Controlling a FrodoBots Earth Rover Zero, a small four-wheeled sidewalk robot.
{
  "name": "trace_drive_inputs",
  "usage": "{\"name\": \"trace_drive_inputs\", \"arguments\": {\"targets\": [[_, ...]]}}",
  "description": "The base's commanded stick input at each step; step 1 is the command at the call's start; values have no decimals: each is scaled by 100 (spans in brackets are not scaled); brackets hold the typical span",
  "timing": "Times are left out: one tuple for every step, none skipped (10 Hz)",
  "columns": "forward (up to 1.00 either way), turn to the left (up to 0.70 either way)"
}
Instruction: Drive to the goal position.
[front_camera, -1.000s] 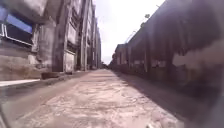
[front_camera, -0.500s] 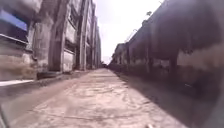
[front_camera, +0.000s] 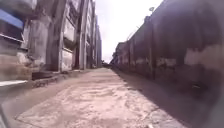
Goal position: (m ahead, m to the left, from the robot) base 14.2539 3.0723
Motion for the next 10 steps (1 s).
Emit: {"name": "trace_drive_inputs", "arguments": {"targets": [[60, 0], [60, 0], [60, 0], [60, 0], [60, 0], [60, 0], [60, 0], [60, 0], [60, 0], [60, 0]]}}
